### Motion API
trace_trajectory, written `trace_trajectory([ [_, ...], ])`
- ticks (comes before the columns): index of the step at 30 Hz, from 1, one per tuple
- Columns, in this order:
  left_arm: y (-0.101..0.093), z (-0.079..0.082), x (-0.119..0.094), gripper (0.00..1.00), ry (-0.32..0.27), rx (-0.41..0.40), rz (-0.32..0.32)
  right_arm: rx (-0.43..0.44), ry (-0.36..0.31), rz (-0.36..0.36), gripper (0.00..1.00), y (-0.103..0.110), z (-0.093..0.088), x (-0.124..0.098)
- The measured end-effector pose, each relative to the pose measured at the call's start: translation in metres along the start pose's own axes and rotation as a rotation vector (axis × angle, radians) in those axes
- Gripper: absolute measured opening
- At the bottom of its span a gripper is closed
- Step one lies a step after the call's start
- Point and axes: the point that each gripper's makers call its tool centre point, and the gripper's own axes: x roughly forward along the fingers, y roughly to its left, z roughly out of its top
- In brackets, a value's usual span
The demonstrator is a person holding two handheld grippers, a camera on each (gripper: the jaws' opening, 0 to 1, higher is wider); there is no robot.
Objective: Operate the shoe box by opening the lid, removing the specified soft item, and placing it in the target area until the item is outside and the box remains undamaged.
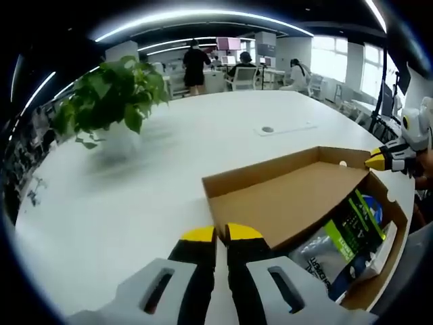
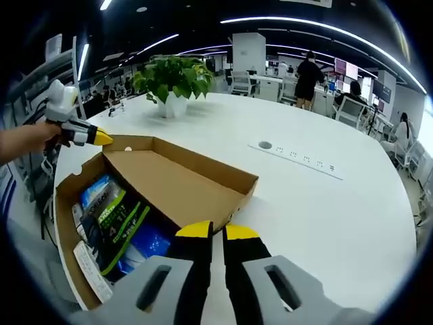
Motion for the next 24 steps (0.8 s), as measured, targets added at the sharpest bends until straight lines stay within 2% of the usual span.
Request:
trace_trajectory([
  [7, -0.002, -0.001, -0.005, 0.02, -0.006, -0.007, 0.002, -0.040, -0.007, 0.017, 0.05, 0.002, 0.001, -0.004],
  [11, -0.005, -0.002, -0.008, 0.03, -0.005, 0.020, 0.001, -0.051, -0.004, 0.025, 0.06, 0.003, -0.001, -0.009],
  [24, -0.009, -0.006, -0.035, 0.15, -0.019, 0.011, -0.011, -0.074, -0.036, 0.046, 0.13, 0.004, 0.002, -0.032],
])
